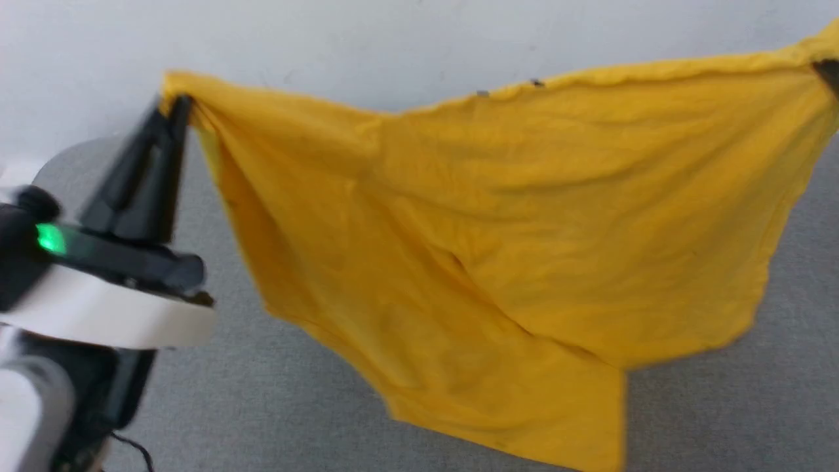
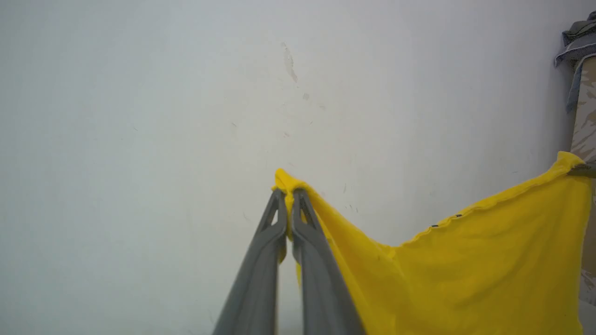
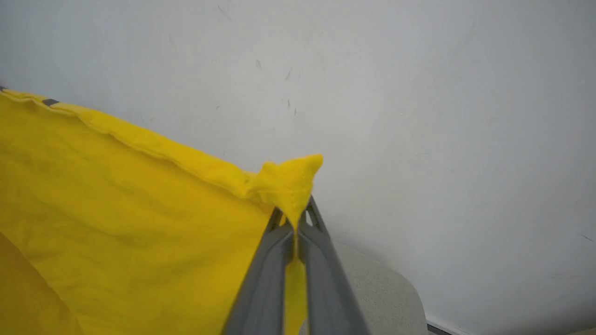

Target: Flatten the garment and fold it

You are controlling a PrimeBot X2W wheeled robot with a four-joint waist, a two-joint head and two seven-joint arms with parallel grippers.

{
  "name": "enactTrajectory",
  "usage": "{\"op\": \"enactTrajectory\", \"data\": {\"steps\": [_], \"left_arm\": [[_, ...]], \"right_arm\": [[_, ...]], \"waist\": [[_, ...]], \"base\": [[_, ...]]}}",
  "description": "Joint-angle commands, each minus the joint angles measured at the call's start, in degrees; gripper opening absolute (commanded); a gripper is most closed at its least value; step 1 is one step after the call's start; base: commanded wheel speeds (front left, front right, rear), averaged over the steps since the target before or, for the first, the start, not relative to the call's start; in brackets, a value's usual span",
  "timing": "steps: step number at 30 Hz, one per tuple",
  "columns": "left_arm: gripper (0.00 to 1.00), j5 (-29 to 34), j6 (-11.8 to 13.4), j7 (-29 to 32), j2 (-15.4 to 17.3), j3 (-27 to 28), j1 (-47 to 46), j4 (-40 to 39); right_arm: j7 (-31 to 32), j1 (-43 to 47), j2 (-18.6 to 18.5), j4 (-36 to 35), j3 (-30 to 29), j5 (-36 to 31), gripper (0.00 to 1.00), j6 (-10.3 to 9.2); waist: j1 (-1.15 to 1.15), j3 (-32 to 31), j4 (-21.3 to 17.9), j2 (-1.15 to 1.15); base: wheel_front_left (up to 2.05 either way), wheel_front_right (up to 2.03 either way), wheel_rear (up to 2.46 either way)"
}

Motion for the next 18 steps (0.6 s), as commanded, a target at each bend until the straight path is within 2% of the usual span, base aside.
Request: {"op": "enactTrajectory", "data": {"steps": [1,11,14,18], "left_arm": [[0.00,0.58,0.21,-0.47,0.51,0.77,-1.30,-0.46],[0.00,-0.22,1.09,-1.79,2.34,8.92,-11.93,-3.29],[0.00,-1.00,1.50,-1.90,2.50,11.02,-14.95,-3.61],[0.00,-1.26,0.86,-1.97,3.62,12.74,-19.88,-2.56]], "right_arm": [[-0.30,-0.90,-0.02,-0.47,-0.38,0.02,0.00,-0.11],[-1.76,-3.61,-0.19,-5.75,-3.49,1.78,0.00,-0.11],[-2.65,-5.56,0.17,-6.54,-4.74,2.63,0.00,-0.11],[-4.10,-8.77,-0.37,-7.07,-5.98,2.56,0.00,-0.11]], "waist": [[0.01,-1.29,-1.54,0.00],[0.01,0.60,-3.64,0.00],[0.01,2.48,-4.27,0.00],[0.01,5.65,-4.72,0.00]], "base": [[0.00,0.00,0.00],[0.00,0.00,0.00],[0.00,0.00,0.00],[0.00,0.00,0.00]]}}
